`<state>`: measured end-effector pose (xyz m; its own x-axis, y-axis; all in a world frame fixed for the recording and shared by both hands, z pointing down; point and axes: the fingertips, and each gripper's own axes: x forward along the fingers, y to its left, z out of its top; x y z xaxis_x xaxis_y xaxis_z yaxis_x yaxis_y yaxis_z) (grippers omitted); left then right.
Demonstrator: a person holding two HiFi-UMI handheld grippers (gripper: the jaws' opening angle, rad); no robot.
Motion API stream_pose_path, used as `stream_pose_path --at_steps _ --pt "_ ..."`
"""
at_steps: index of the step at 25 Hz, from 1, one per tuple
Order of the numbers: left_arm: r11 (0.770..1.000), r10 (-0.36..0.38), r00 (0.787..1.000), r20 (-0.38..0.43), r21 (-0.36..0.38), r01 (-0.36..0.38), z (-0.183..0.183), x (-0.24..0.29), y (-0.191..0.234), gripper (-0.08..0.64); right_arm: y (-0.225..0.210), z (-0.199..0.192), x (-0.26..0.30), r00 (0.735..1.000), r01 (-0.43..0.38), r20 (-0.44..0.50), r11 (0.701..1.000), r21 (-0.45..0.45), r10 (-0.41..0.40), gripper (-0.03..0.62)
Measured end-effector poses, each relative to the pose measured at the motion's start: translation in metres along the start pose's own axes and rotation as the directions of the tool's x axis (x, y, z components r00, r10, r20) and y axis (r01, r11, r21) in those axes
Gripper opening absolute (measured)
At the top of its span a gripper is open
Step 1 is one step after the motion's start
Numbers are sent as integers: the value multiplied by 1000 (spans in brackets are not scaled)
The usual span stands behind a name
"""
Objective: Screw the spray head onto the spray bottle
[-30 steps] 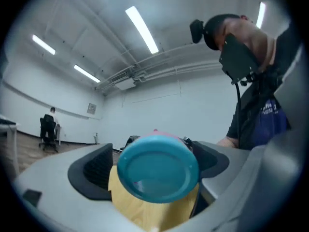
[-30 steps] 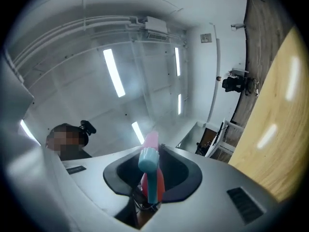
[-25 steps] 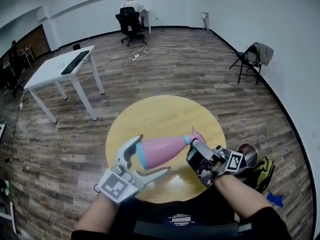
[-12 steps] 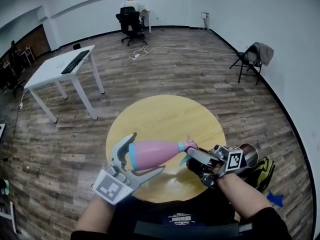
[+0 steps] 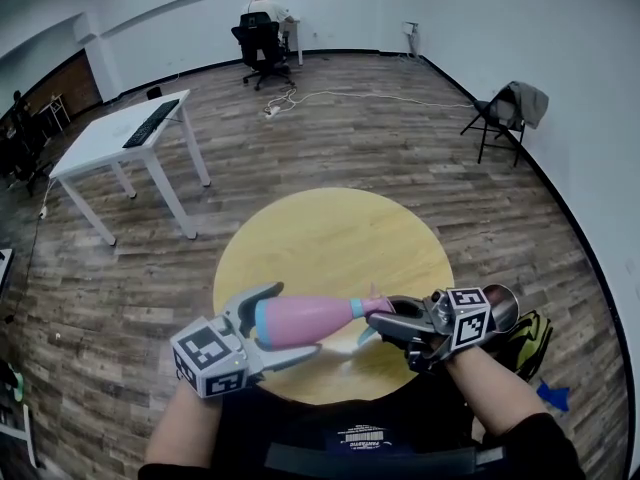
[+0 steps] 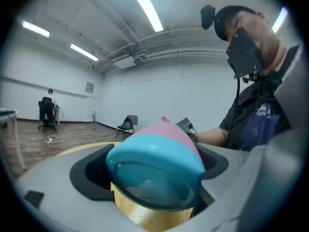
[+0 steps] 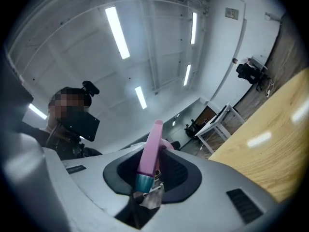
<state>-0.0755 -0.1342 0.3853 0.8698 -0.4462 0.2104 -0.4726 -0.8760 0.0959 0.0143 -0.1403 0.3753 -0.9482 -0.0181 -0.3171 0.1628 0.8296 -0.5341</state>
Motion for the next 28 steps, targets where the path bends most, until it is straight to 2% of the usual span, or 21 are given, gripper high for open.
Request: stream_pose_path --at_steps 2,4,5,6,9,11,12,13,15,16,17,18,19,21,25,28 --pt "987 -87 993 75 -125 96 8 -3 -7 516 8 0 1 1000 -27 -17 998 -63 26 98" --pt "950 -146 971 190 -248 191 23 -8 -9 514 16 -2 2 998 -54 -28 993 -109 51 98" --pt "932 -162 960 227 -284 224 29 -10 -8 514 18 -3 2 998 -64 -33 990 -128 61 98" --pt "922 -173 955 241 -302 243 32 -10 -9 514 20 -3 2 997 -72 -35 987 -145 68 98" --pt "905 -202 957 210 -334 265 25 -8 -11 513 22 -6 1 996 -83 -58 976 -200 72 97" --pt "876 -224 952 208 -384 290 18 -7 -12 514 23 -7 1 994 -88 -82 966 -244 70 97" --pt "850 -239 946 219 -423 312 16 -6 -12 514 26 -8 1 993 -96 -94 958 -270 73 95" --pt "813 -255 938 236 -472 340 15 -6 -13 514 30 -8 0 991 -106 -107 948 -301 77 92" --pt "719 -290 918 269 -573 395 11 -4 -13 513 36 -9 0 987 -125 -141 920 -372 78 89" --pt "679 -304 912 276 -609 410 8 -3 -14 512 36 -10 -1 985 -128 -156 907 -400 71 89" --pt "657 -310 909 277 -629 416 5 -2 -15 513 36 -12 -1 984 -125 -165 901 -415 61 89" --pt "653 -307 910 278 -634 414 3 -2 -15 514 34 -12 -1 985 -117 -165 903 -413 52 89" --pt "663 -296 912 283 -627 409 3 -2 -14 514 31 -11 -1 987 -104 -155 911 -399 45 89" --pt "700 -258 917 305 -594 395 9 -2 -8 514 24 -4 0 993 -68 -114 933 -353 29 89" --pt "795 -194 933 304 -508 330 22 -6 5 514 5 3 6 995 27 -81 962 -272 -51 124" --pt "836 -187 939 289 -456 307 30 -9 6 514 4 -2 6 992 28 -116 972 -232 -57 141"
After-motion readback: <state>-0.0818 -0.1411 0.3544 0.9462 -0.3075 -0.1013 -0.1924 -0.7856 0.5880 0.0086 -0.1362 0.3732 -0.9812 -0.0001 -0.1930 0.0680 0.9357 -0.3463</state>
